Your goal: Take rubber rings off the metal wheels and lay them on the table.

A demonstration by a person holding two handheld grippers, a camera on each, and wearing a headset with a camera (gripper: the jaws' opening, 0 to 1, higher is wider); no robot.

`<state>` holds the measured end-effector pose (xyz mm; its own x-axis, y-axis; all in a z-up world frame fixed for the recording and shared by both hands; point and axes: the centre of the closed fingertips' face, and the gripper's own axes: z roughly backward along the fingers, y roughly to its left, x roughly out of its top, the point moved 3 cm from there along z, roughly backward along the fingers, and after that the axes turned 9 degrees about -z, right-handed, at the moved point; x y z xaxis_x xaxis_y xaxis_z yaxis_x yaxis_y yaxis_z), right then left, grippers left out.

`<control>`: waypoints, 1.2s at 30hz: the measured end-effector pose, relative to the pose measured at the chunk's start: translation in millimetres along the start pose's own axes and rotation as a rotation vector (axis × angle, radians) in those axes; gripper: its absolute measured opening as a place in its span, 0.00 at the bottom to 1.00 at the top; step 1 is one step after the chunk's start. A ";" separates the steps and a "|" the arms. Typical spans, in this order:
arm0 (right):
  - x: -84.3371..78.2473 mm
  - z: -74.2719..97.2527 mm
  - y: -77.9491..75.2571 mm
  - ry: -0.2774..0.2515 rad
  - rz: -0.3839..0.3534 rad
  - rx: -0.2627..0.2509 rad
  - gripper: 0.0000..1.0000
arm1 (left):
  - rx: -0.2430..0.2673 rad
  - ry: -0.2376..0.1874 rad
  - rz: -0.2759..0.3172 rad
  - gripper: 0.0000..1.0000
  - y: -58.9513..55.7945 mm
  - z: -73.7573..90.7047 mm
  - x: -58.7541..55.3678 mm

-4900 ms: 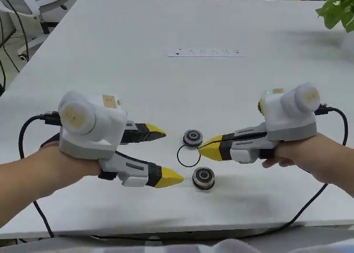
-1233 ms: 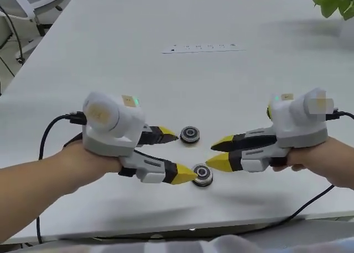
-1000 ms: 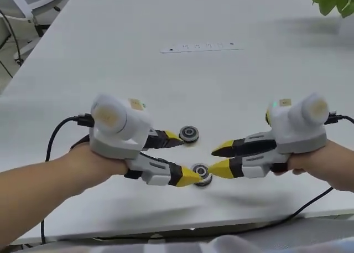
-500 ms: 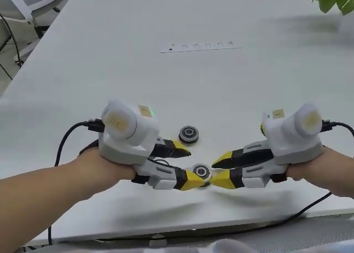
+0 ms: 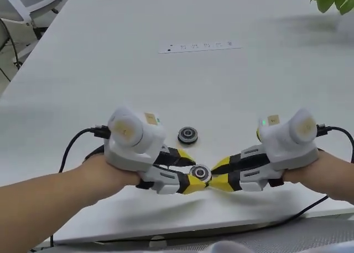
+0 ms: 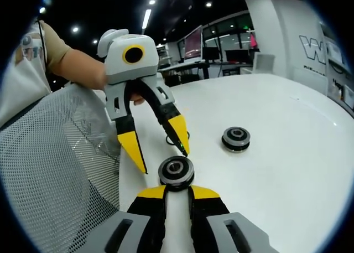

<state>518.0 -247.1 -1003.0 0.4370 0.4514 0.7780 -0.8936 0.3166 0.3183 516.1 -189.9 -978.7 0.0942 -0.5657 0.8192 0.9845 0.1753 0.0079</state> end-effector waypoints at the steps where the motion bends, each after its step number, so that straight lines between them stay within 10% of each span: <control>1: 0.5 0.4 -0.6 -0.005 -0.001 -0.004 0.11 | 0.002 0.003 -0.004 0.31 0.3 -1.0 -0.5; 36: -1.5 1.0 0.7 0.005 0.007 -0.026 0.00 | 0.071 0.017 -0.101 0.15 4.0 -8.0 -2.0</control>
<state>516.5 -248.3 -1003.4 0.4312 0.4575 0.7777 -0.8937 0.3351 0.2984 521.0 -194.5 -984.9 -0.0016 -0.5968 0.8024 0.9761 0.1736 0.1311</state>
